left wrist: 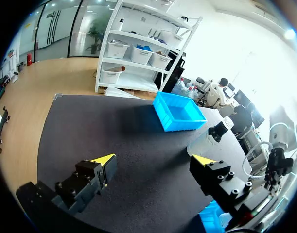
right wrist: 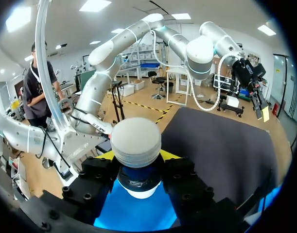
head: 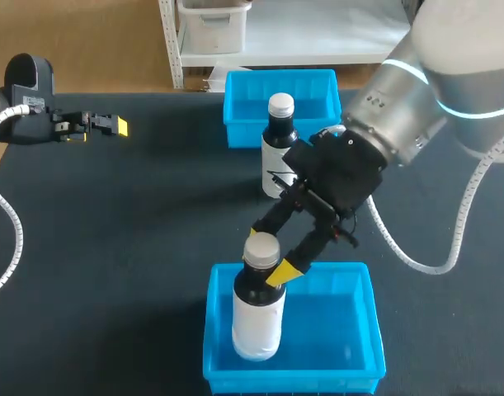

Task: Pick up the bottle, and place it in the far bin if it is heavy, or in the near bin if it is light.

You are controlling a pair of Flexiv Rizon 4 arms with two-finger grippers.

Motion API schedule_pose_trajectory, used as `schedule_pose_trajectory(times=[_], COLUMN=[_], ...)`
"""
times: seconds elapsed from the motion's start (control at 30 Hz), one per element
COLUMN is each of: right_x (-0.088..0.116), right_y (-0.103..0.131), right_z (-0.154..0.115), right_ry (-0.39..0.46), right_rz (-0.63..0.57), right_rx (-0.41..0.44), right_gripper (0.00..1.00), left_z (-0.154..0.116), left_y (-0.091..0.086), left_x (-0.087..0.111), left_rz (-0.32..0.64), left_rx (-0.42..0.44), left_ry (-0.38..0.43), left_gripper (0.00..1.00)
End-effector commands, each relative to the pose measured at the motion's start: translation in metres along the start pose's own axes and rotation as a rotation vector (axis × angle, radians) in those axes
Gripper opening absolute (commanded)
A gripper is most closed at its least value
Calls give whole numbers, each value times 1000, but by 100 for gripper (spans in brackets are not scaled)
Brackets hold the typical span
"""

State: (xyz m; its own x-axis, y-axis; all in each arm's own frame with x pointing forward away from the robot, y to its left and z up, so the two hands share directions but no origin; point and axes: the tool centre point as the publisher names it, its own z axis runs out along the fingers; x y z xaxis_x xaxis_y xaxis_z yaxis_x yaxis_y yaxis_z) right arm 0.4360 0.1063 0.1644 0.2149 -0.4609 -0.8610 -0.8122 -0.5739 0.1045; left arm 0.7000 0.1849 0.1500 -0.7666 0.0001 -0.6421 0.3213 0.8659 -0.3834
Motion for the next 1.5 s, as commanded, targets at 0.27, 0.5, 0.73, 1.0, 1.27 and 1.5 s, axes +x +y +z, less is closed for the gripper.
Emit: schedule_pose_trajectory(times=[0.27,0.5,0.73,1.0,1.27,1.5], right_x=[10,14,19,23,28,36], right_y=[-14,-21,-24,-25,-26,-27], right_z=[2,4,8,10,10,1], right_ry=[15,34,76,102,116,124], right_rz=[0,4,6,6,26,65], right_rx=[17,24,42,48,48,58], right_gripper=[0,0,0,11,100,100], left_z=[0,0,0,0,0,0], left_y=[0,0,0,0,0,0], left_x=[0,0,0,0,0,0], left_rz=[0,0,0,0,0,0], left_rx=[0,0,0,0,0,0], left_ry=[0,0,0,0,0,0], left_gripper=[100,100,100,100,100,100])
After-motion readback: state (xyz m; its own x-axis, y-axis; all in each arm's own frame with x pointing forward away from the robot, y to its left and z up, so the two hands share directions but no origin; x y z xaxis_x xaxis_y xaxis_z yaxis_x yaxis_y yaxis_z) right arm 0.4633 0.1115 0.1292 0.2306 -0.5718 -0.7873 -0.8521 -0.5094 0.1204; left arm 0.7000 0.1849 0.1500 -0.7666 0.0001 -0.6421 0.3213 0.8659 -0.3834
